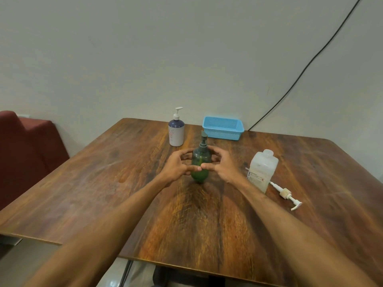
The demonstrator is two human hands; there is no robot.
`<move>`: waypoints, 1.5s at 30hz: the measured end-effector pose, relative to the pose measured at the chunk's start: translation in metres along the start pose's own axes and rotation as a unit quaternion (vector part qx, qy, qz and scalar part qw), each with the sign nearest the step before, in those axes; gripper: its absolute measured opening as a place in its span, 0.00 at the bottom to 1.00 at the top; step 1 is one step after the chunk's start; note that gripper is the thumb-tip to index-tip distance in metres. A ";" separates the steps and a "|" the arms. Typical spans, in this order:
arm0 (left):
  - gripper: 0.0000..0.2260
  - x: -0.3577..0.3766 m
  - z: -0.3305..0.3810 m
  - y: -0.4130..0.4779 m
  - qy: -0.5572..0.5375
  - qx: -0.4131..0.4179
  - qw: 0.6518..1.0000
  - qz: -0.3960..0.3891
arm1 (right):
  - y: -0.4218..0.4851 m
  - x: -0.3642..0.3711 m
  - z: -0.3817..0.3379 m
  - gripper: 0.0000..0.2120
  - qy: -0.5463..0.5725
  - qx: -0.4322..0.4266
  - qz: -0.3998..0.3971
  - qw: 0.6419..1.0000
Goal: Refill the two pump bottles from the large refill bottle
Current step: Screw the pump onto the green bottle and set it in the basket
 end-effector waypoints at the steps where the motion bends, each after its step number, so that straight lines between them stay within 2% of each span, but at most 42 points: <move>1: 0.29 -0.001 0.004 0.004 0.000 0.004 1.000 -0.002 | 0.004 -0.002 -0.001 0.36 0.002 -0.002 0.006 1.000; 10: 0.28 -0.006 0.054 0.051 0.018 0.034 0.999 -0.020 | 0.056 -0.033 -0.017 0.31 0.017 0.003 0.075 0.997; 14: 0.29 -0.010 0.087 0.084 0.022 0.048 0.998 -0.022 | 0.097 -0.059 -0.031 0.31 0.000 0.014 0.084 0.996; 18: 0.30 -0.017 0.120 0.127 0.041 0.060 0.997 -0.028 | 0.143 -0.087 -0.050 0.24 -0.002 0.031 0.086 0.996; 22: 0.29 -0.016 0.137 0.171 0.044 0.049 0.998 -0.024 | 0.182 -0.108 -0.054 0.22 -0.006 0.055 0.065 0.996; 34: 0.28 0.003 0.094 0.286 0.040 0.000 0.999 -0.008 | 0.260 -0.117 0.030 0.21 -0.029 0.113 0.051 0.992; 45: 0.28 0.009 0.050 0.330 0.016 -0.031 0.999 0.002 | 0.286 -0.107 0.082 0.23 -0.052 0.133 0.041 0.989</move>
Point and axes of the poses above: each hand's wrist, its own y-axis towards the middle knuckle, its own x-axis out of the palm, z = x × y, the point moved 3 cm from there along y, towards the middle knuckle, and after that the axes turned 8 degrees about -x, right-handed, at the moved point
